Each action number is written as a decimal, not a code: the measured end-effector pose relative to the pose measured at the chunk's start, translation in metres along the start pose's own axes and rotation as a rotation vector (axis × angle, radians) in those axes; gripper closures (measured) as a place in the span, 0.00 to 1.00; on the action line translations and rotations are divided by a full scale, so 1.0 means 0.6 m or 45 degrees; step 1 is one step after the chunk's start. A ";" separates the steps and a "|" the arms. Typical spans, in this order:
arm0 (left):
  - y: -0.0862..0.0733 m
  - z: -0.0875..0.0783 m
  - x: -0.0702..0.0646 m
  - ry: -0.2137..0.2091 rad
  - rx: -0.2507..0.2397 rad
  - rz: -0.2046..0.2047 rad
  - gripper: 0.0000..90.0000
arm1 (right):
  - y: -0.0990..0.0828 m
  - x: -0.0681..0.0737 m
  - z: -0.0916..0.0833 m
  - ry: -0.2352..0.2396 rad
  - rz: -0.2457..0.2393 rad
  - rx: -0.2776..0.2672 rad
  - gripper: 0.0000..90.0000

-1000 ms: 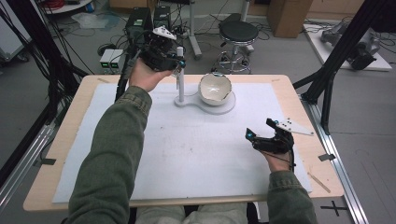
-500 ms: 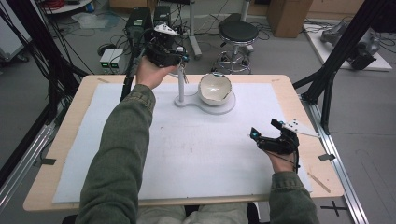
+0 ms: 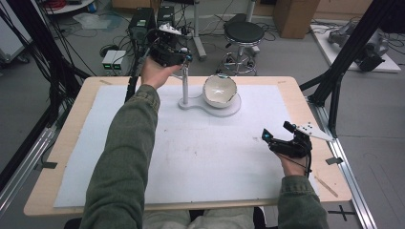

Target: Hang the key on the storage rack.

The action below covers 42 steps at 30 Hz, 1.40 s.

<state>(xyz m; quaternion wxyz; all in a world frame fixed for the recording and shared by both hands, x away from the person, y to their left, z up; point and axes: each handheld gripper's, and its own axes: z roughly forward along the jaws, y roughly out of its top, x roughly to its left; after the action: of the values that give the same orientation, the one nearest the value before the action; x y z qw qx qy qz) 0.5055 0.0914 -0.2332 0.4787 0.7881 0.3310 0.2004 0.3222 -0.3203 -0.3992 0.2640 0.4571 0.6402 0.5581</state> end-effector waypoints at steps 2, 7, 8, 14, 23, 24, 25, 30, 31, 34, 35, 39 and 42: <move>-0.001 0.002 0.002 0.005 0.004 0.003 0.90 | 0.000 -0.001 -0.001 -0.003 0.007 -0.003 0.01; -0.003 0.011 0.000 0.011 -0.003 0.001 0.90 | 0.000 0.001 0.000 0.001 0.003 0.006 0.01; -0.003 0.012 -0.001 0.011 0.005 0.002 0.90 | 0.000 0.001 0.000 0.002 0.002 0.006 0.01; -0.007 0.019 -0.006 0.018 0.010 -0.005 0.90 | 0.000 -0.001 -0.001 0.000 0.002 -0.002 0.01; -0.010 0.016 -0.011 0.064 0.025 -0.008 0.88 | 0.000 0.000 0.000 0.005 0.000 -0.002 0.01; -0.010 0.014 -0.011 0.053 0.023 -0.018 0.84 | 0.000 0.000 0.000 0.003 0.000 -0.003 0.01; -0.010 0.013 -0.009 0.030 0.024 -0.048 0.76 | 0.000 -0.001 0.000 0.003 0.000 -0.006 0.01; -0.016 0.002 -0.010 -0.024 0.034 -0.081 0.59 | 0.001 0.002 -0.002 -0.002 -0.010 -0.022 0.01; -0.017 -0.002 -0.010 -0.018 0.025 -0.083 0.57 | 0.001 0.002 -0.002 -0.003 -0.012 -0.022 0.01; -0.021 -0.010 -0.011 0.001 -0.003 -0.097 0.49 | 0.000 0.003 -0.001 -0.003 -0.013 -0.018 0.01; -0.022 -0.012 -0.010 0.005 -0.009 -0.107 0.45 | 0.000 0.004 -0.001 -0.003 -0.016 -0.018 0.01; -0.028 -0.021 -0.004 0.014 -0.027 -0.146 0.35 | 0.000 0.004 0.000 0.001 -0.013 -0.013 0.01; -0.035 -0.028 -0.001 0.025 -0.074 -0.183 0.33 | 0.000 0.004 0.000 0.000 -0.015 -0.013 0.01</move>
<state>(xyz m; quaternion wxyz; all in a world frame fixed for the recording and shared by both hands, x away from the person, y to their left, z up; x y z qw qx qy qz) 0.4876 0.1084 -0.2441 0.5111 0.7461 0.3857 0.1828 0.3212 -0.3183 -0.3989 0.2698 0.4520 0.6401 0.5597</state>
